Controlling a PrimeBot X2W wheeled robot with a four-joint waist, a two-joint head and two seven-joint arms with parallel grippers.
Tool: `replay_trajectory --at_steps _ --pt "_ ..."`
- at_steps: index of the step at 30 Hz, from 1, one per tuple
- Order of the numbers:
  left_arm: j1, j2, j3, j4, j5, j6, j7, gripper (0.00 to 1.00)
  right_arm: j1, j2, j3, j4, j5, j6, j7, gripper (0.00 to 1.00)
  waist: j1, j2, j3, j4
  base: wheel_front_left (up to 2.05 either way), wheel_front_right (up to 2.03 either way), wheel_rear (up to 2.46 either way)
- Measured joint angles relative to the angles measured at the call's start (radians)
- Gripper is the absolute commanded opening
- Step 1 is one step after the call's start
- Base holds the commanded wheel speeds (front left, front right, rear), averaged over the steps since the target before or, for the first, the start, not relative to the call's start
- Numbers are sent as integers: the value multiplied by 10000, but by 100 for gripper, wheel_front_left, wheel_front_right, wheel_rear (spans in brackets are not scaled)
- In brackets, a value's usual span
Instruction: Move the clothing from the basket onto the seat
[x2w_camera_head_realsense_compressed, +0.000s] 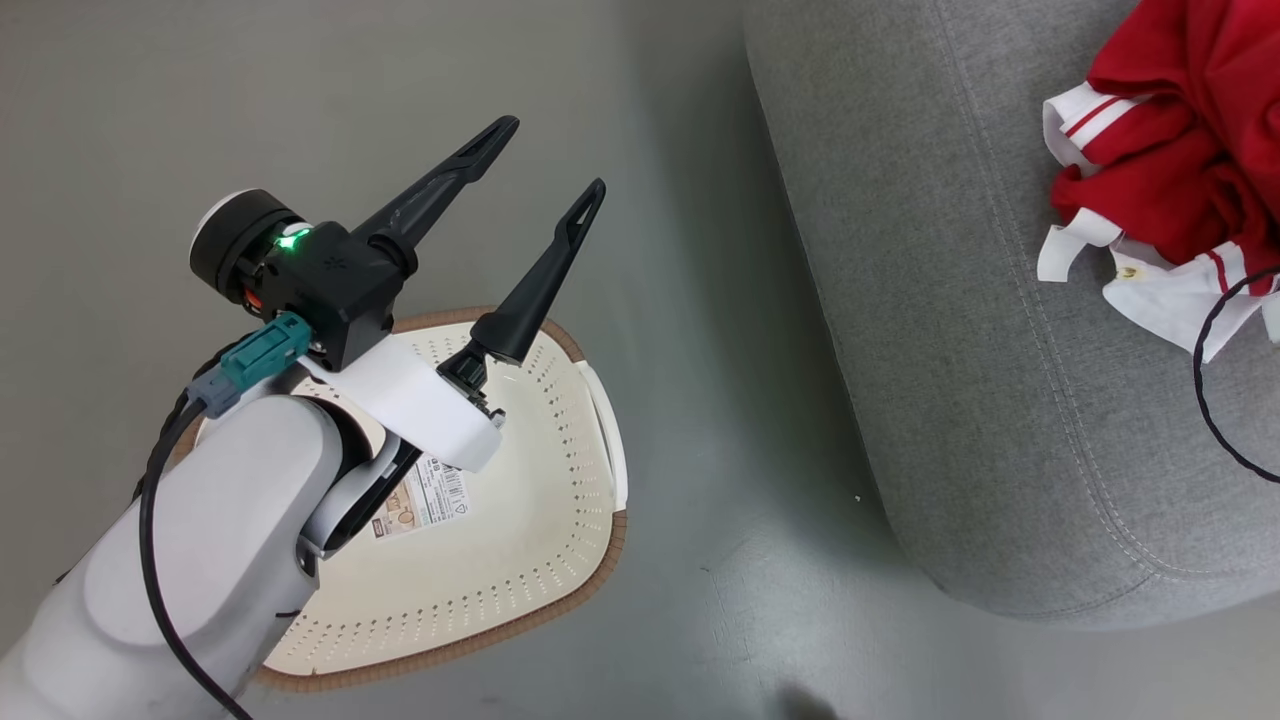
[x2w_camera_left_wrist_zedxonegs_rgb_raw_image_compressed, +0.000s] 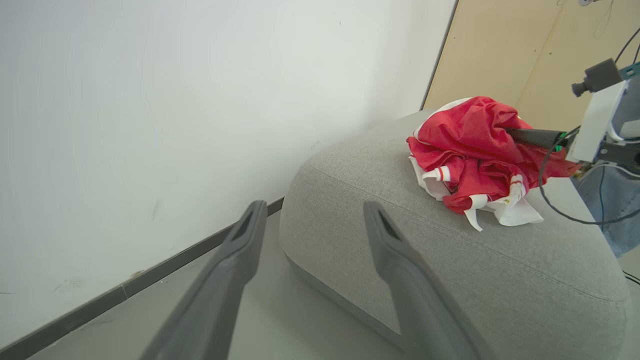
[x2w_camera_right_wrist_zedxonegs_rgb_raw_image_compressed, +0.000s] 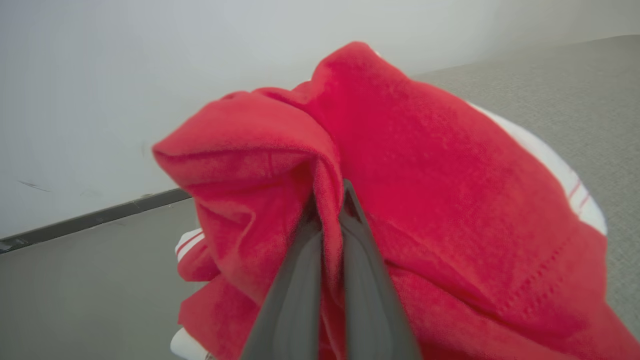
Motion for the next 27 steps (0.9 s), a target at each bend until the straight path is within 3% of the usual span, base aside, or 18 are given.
replay_trajectory --at_steps 2,4,6,27 --pt "1 -15 0 58 0 -4 -29 100 5 -12 71 -15 0 0 -13 49 0 0 -31 -41 0 0 0" --pt "5 -44 0 121 -2 -8 -31 100 19 -40 173 -58 0 0 -40 64 0 0 -71 -83 0 0 0" --pt "11 -73 0 182 -2 -10 -71 100 63 -56 295 -157 0 0 -48 100 0 0 -119 -127 0 0 0" --pt "382 -144 98 633 -105 -58 -247 100 1302 -219 1166 -1580 4 0 -416 100 -1 0 -842 -653 0 0 0"
